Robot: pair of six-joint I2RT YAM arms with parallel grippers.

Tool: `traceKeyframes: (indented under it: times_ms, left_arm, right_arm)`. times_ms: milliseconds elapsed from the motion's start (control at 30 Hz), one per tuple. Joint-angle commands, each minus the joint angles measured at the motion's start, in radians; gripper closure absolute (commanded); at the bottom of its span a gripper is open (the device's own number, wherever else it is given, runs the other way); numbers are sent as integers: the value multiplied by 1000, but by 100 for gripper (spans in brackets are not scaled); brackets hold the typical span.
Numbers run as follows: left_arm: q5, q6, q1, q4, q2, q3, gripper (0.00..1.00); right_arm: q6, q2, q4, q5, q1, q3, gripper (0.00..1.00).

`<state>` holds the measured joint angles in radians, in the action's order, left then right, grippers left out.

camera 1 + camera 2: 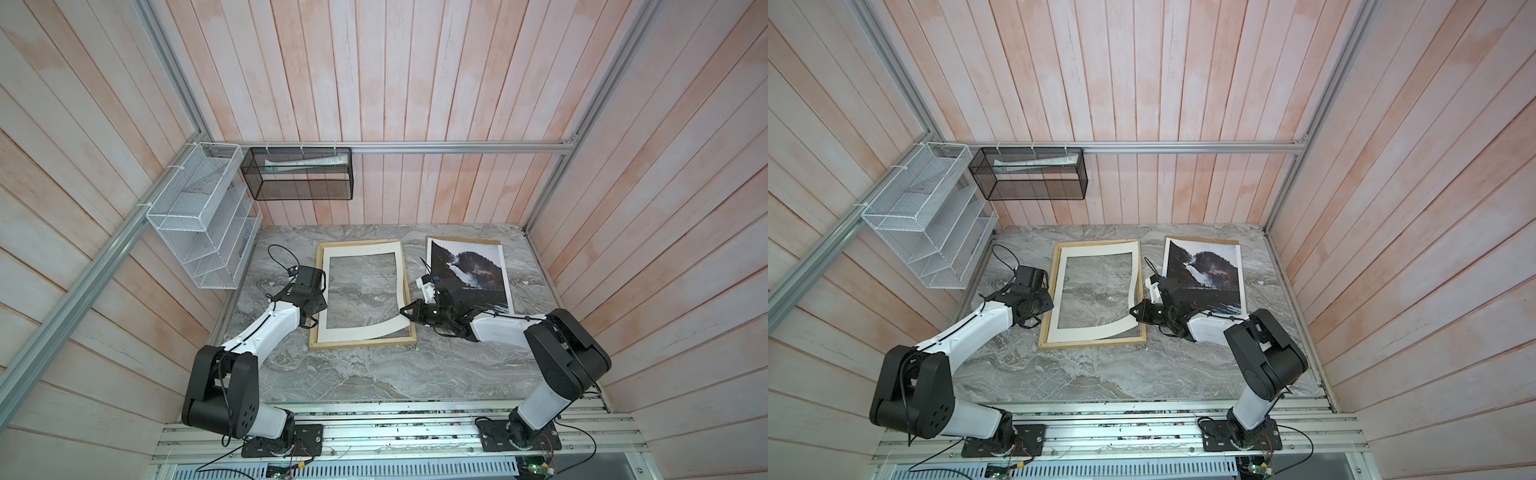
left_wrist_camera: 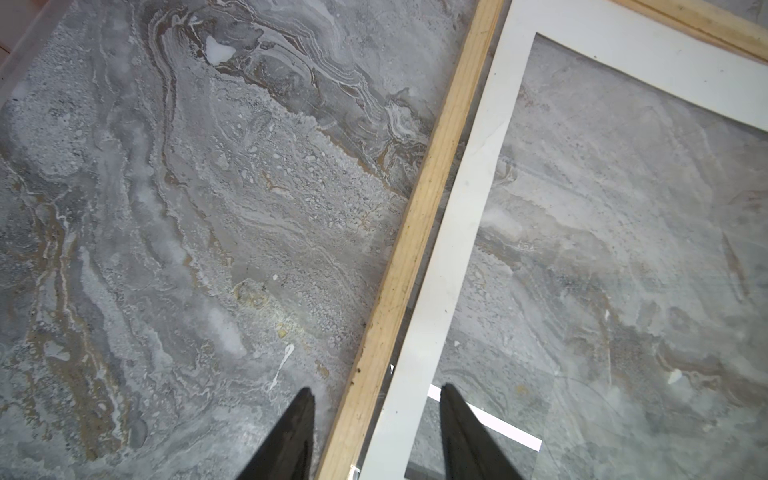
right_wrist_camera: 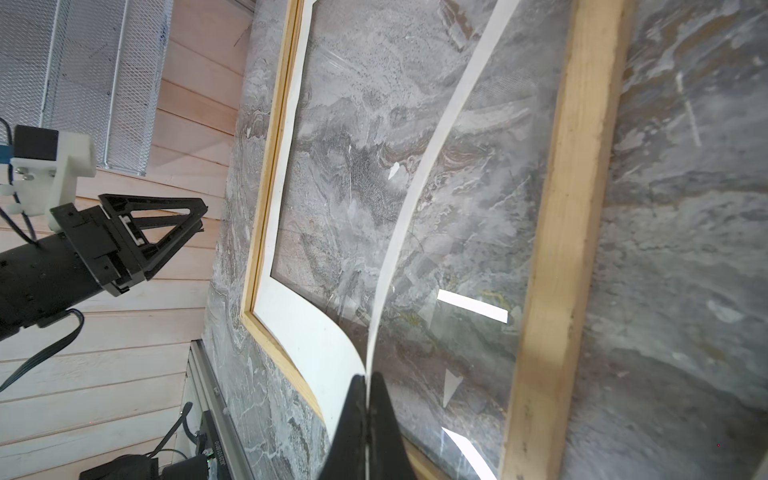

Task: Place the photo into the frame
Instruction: 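Lower the white mat into the frame while the left gripper presses its near edge, then press the white mat's edges down along the frame bars with both grippers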

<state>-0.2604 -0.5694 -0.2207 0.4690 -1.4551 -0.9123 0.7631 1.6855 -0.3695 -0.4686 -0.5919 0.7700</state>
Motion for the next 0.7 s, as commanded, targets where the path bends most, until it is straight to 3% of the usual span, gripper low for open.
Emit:
traceKeyframes:
  times_ms: [0, 233, 467, 667]
  left_arm:
    - [-8, -5, 3, 13, 18, 0, 49]
    - [-8, -9, 4, 13, 20, 9, 50]
    - [3, -10, 4, 10, 12, 18, 50]
    - [-2, -10, 4, 10, 5, 26, 49]
  right_arm:
    - [-6, 32, 9, -15, -15, 34, 95]
    - [-18, 60, 26, -16, -35, 58, 93]
    - [-90, 27, 153, 66, -38, 86, 59]
    - [-179, -52, 320, 215, -37, 110, 51]
